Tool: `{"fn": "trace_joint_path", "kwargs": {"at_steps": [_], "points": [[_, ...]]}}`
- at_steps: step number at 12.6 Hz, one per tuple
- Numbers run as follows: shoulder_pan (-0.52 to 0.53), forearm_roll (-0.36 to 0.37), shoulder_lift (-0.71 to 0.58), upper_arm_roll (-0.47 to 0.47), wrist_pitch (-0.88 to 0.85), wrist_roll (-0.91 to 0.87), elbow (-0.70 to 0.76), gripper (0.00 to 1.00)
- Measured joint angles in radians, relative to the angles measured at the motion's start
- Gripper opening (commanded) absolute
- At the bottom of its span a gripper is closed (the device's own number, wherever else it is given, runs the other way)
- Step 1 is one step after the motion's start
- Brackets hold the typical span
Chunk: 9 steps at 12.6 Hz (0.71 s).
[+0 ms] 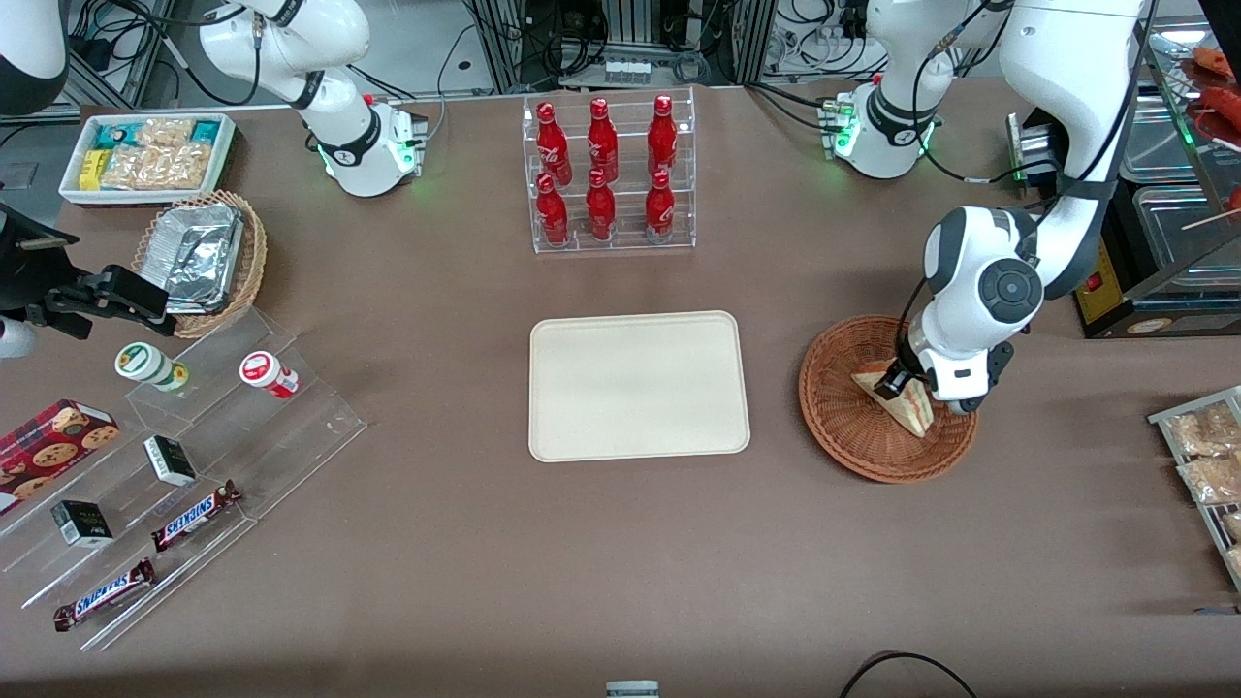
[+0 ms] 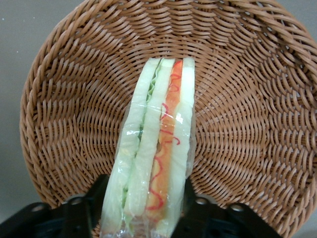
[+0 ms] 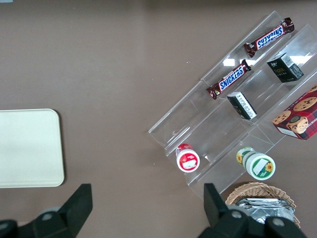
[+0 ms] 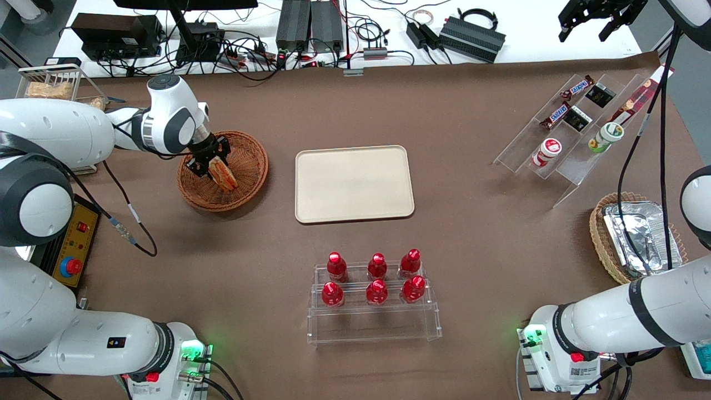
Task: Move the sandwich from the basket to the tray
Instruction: 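Lower the left gripper and close it on the wrapped sandwich, then lift the sandwich and carry it over the cream tray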
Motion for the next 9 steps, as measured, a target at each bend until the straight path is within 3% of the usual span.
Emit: {"fn": "trace_joint_path", "kwargs": {"at_steps": [4,9], "points": [[-0.001,0.003,-0.027,-0.002,-0.054,0.054,0.025,0.06],[-0.055,0.003,-0.053,-0.035,-0.411,0.201,0.239,0.06]]}}
